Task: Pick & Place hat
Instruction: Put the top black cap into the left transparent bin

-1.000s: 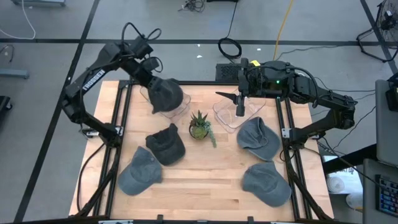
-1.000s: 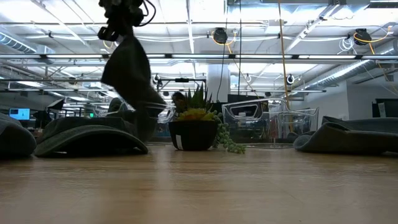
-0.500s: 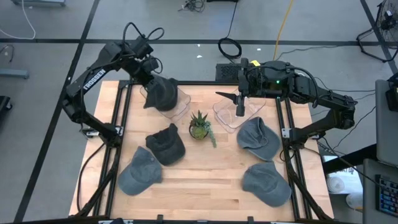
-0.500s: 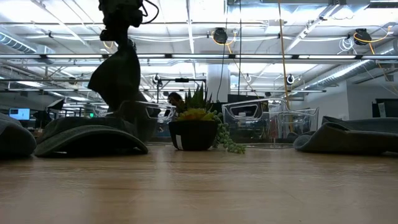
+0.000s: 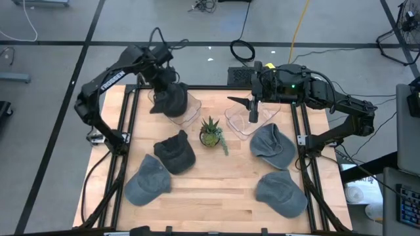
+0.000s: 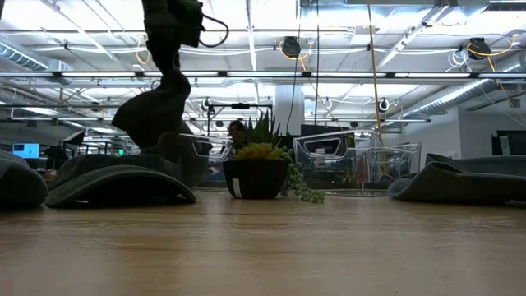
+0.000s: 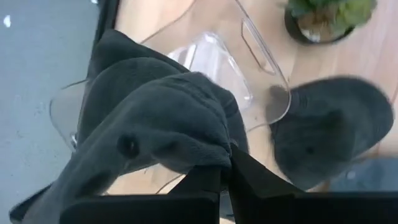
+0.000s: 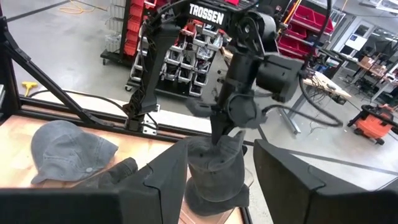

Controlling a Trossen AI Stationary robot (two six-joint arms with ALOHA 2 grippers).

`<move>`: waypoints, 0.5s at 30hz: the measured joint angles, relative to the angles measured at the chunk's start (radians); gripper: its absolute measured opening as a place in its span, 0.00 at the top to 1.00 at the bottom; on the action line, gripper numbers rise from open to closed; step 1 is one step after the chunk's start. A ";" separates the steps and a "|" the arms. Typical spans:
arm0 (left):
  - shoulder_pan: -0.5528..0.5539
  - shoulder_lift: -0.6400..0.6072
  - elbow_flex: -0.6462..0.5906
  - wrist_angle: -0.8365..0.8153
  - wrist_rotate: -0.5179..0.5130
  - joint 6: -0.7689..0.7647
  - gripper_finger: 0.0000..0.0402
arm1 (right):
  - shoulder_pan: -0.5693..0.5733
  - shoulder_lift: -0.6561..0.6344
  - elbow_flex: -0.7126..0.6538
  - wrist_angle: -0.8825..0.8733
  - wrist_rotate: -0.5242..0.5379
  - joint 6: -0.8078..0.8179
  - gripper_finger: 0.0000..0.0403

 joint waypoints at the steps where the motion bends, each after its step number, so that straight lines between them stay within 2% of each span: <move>1: -0.004 0.004 0.000 -0.013 0.004 0.024 0.98 | 0.000 0.000 0.000 0.000 0.000 0.001 0.57; 9: -0.028 -0.035 0.000 -0.050 0.011 0.145 0.98 | 0.000 0.000 -0.001 0.001 0.000 0.001 0.57; 15: -0.045 -0.051 0.000 -0.077 -0.009 0.185 0.98 | 0.000 0.002 -0.071 0.078 0.000 0.001 0.57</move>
